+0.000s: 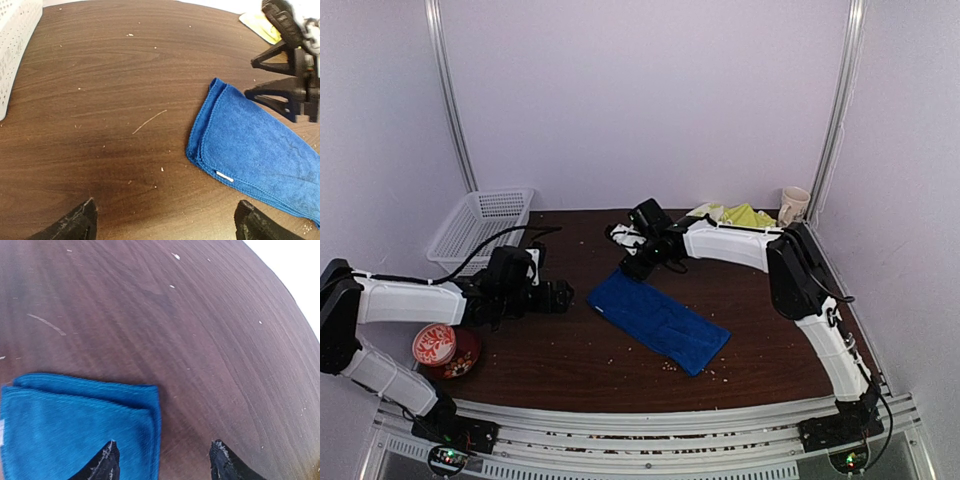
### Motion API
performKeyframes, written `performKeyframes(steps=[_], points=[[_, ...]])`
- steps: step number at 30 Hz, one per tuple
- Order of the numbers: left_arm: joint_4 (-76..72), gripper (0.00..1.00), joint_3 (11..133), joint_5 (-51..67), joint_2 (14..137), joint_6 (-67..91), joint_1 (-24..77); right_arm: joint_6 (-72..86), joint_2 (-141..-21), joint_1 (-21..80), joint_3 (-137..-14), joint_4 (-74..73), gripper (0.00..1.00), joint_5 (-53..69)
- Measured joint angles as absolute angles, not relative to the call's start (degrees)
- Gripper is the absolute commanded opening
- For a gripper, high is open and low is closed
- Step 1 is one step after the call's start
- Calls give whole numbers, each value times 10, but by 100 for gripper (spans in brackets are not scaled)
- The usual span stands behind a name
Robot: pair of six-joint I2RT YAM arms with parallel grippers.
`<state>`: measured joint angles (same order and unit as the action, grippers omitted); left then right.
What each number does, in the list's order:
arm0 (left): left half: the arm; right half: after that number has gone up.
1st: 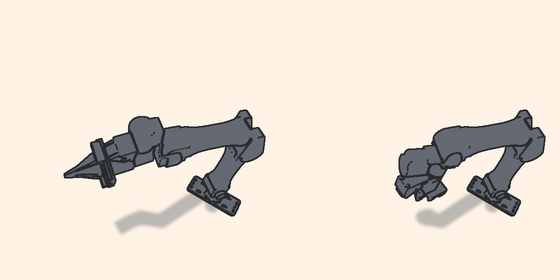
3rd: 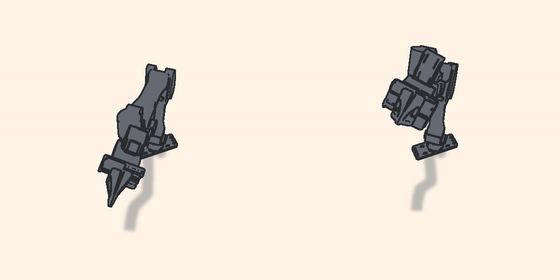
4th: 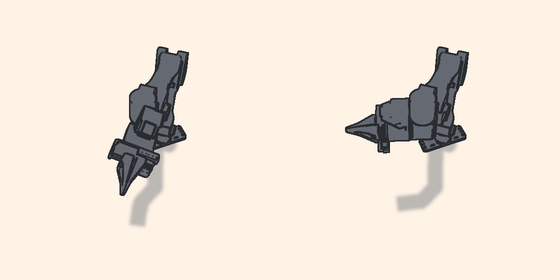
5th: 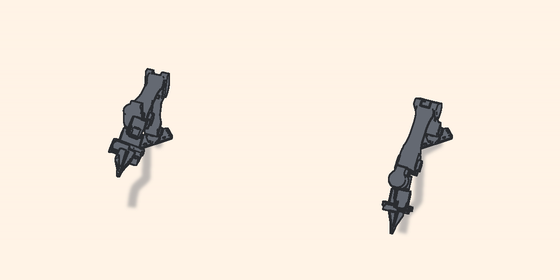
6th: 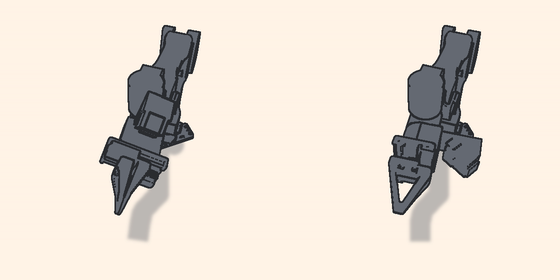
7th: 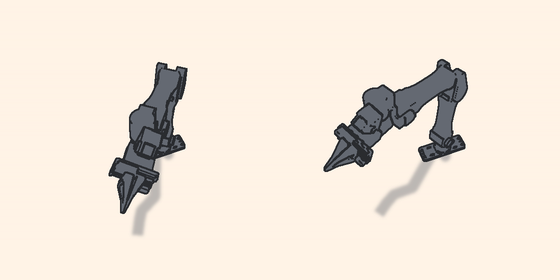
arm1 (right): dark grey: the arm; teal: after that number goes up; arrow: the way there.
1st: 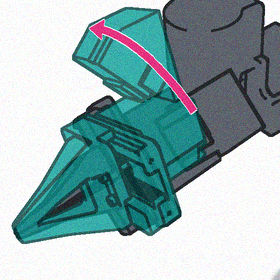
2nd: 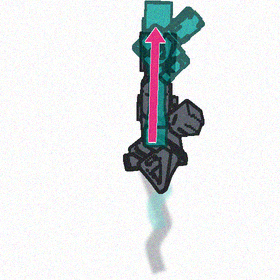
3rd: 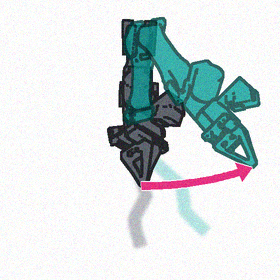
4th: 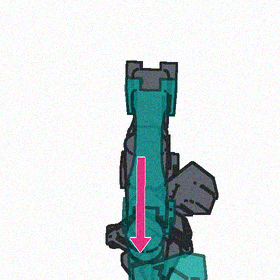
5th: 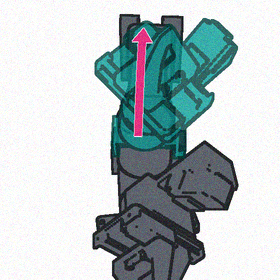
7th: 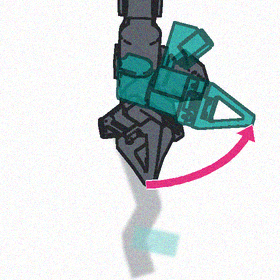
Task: Roll the towels
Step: Rotate the towel at the center of the board.
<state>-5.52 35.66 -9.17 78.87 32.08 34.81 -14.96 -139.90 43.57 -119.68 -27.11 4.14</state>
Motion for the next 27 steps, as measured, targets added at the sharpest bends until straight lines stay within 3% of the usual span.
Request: performKeyframes(steps=[7, 15, 22, 27], points=[[-59, 98, 353, -92, 780, 321, 348, -149, -1438, 435, -1199, -247, 63, 9], [-60, 98, 353, -90, 780, 316, 349, -148, -1466, 431, -1236, -229, 73, -101], [-65, 98, 354, -88, 787, 294, 349, -152, -1528, 360, -1330, -219, 80, -187], [-73, 98, 361, -85, 809, 251, 350, -183, -1527, 308, -1340, -220, 90, -178]])
